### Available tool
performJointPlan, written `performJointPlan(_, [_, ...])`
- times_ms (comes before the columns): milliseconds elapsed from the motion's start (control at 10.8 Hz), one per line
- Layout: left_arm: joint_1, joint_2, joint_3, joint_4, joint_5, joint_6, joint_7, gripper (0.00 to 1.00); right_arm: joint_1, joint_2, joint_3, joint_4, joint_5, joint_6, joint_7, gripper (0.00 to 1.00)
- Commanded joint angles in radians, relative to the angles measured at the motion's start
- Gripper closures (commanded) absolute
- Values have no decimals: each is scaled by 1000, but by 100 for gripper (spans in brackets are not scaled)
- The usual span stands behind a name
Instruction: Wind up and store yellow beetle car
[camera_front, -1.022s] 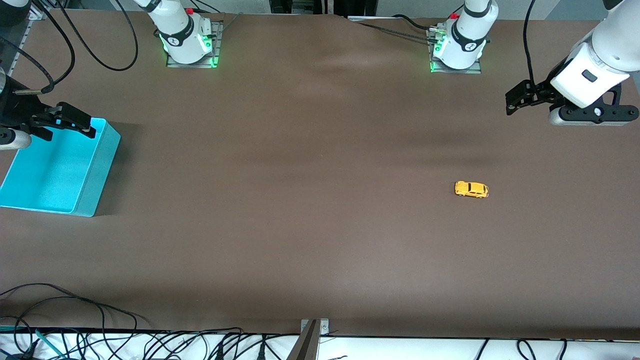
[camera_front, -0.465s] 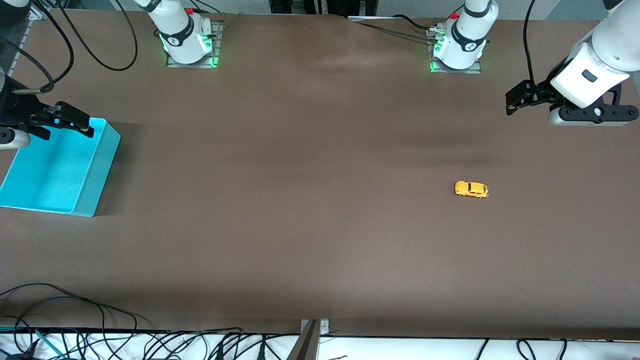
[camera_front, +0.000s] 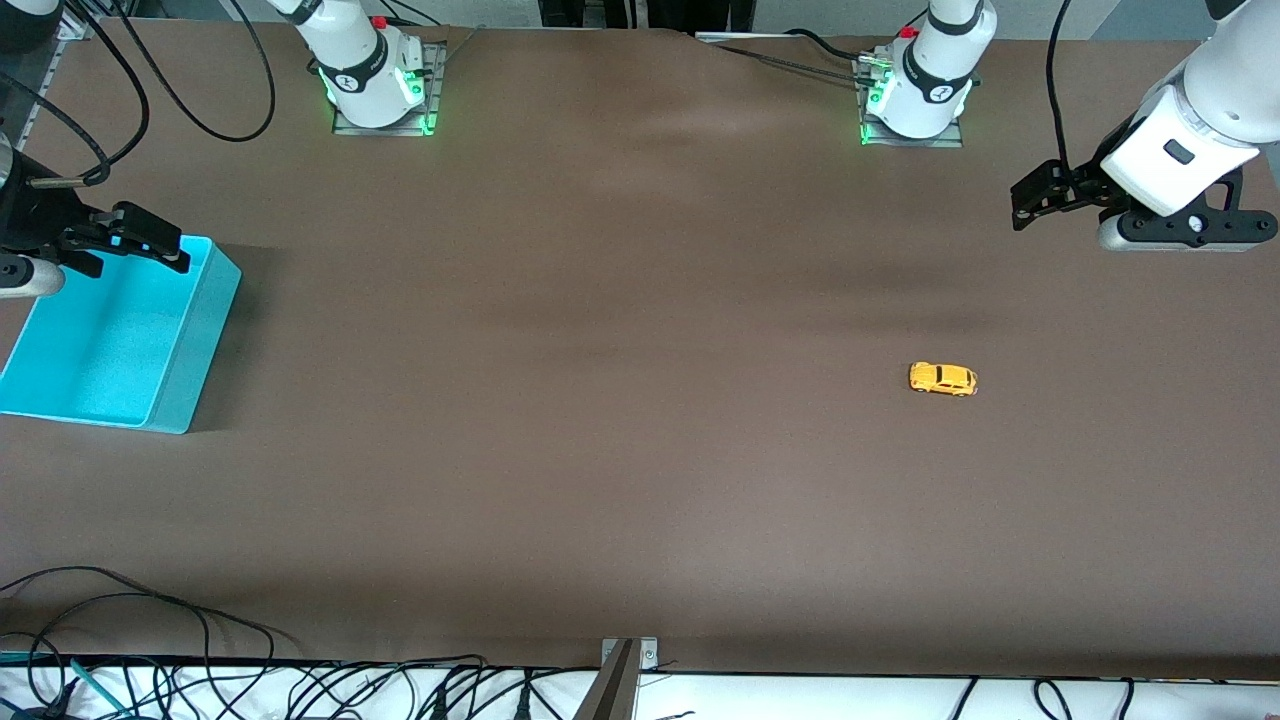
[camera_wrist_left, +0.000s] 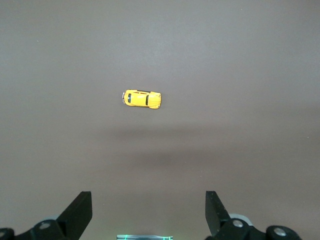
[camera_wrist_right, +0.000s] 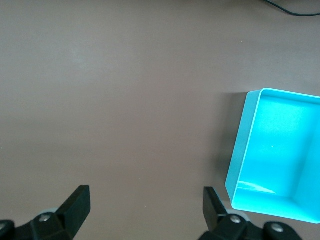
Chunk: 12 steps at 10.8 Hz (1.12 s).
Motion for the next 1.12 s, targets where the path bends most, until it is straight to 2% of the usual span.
performJointPlan(0, [-5,14,0,31,17,-22,14,0,-2,-22,6,-21,-6,-5,14,0])
performJointPlan(1022, [-3,13,-13,31,14,-25,7,0,-4,-18,1,-8,2,-11,1,0])
